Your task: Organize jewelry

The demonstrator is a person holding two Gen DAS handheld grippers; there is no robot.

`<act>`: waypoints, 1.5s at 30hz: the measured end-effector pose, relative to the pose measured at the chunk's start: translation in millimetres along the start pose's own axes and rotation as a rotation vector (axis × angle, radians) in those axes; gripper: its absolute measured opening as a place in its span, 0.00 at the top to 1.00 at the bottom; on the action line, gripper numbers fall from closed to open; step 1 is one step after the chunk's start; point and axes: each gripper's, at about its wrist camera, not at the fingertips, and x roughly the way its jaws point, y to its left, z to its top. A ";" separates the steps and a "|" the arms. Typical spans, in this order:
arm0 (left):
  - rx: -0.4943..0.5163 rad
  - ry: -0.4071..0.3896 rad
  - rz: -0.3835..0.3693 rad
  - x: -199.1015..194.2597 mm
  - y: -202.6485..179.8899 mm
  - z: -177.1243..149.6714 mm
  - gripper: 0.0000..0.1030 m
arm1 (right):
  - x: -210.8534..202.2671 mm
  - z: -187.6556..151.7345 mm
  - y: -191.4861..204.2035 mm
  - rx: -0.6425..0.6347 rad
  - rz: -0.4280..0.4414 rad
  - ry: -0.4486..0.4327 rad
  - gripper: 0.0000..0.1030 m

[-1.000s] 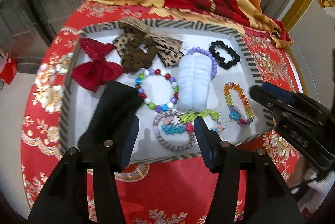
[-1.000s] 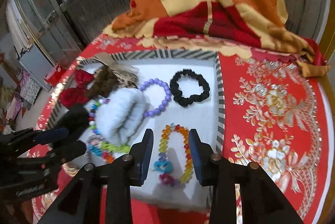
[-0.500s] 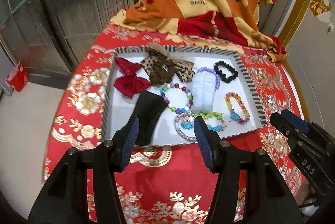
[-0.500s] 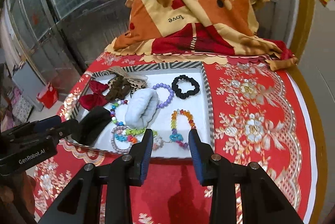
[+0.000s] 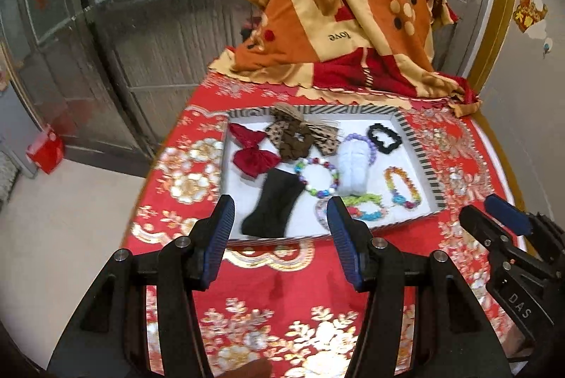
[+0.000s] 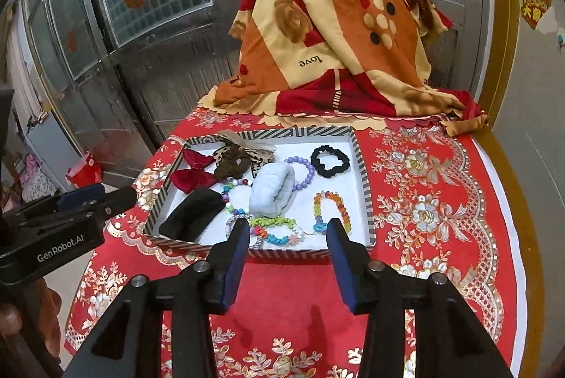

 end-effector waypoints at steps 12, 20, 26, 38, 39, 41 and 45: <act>-0.027 0.002 -0.018 -11.4 17.1 -6.0 0.48 | -7.5 -9.0 14.0 -0.005 0.012 0.007 0.58; -0.013 0.008 -0.037 -10.9 16.7 -4.7 0.48 | -7.4 -9.0 16.1 -0.010 0.009 0.010 0.58; 0.000 0.013 -0.035 -8.2 15.2 -4.8 0.48 | -6.2 -9.6 16.2 -0.011 0.008 0.016 0.58; 0.005 0.013 -0.027 -2.7 17.1 -6.0 0.48 | 4.3 -6.0 19.9 -0.019 0.004 0.030 0.57; 0.005 0.013 -0.028 -2.3 17.0 -6.1 0.48 | 5.3 -5.8 20.0 -0.020 0.004 0.032 0.57; 0.009 0.017 -0.027 -1.7 17.1 -6.4 0.48 | 5.2 -6.0 19.9 -0.019 0.006 0.036 0.57; 0.010 0.025 -0.027 0.4 16.2 -7.1 0.48 | 7.5 -7.3 20.2 -0.020 0.005 0.042 0.57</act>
